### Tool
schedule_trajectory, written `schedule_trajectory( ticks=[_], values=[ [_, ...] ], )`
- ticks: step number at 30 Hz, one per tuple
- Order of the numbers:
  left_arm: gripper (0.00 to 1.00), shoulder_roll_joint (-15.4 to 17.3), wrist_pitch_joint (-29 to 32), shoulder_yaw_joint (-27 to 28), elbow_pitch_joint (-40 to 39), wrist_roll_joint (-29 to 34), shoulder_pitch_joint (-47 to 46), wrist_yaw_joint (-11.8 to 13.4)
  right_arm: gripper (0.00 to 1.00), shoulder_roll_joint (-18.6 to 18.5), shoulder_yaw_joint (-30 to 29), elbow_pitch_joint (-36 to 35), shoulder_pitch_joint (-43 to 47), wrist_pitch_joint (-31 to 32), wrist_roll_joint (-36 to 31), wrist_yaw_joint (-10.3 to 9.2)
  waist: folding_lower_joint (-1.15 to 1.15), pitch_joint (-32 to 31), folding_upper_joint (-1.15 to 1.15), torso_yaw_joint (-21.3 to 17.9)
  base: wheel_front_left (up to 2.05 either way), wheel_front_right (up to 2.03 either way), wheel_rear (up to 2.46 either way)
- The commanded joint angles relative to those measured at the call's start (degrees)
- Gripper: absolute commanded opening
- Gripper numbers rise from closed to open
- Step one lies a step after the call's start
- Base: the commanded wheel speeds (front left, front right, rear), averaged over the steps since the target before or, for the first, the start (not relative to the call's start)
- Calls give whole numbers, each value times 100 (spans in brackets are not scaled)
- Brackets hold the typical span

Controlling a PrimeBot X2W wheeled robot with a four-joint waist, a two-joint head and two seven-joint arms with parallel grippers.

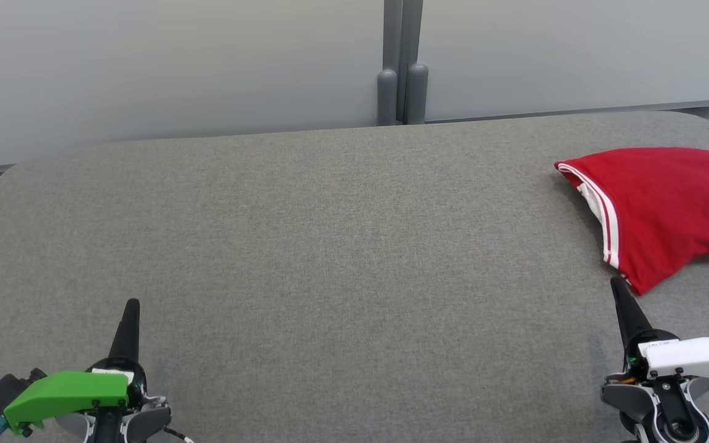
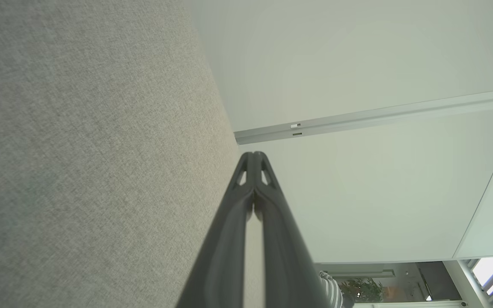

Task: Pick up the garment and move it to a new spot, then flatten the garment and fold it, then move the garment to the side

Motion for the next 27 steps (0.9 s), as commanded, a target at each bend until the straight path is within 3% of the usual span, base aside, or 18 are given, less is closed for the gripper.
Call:
schedule_trajectory(
  ticks=[1, 27],
  values=[
    [0, -13, 40, 46, -52, -138, -142, -65, 0, -40, 16, -4, -111, 49, 191, 4, 0, -2, 40, -3, 0, 0, 0],
    [0, -160, 302, 263, -66, -980, -250, -253, 0, -51, 103, 50, -212, 322, 1427, 4, 0, -24, 51, -38, 0, 0, 0]
  ],
)
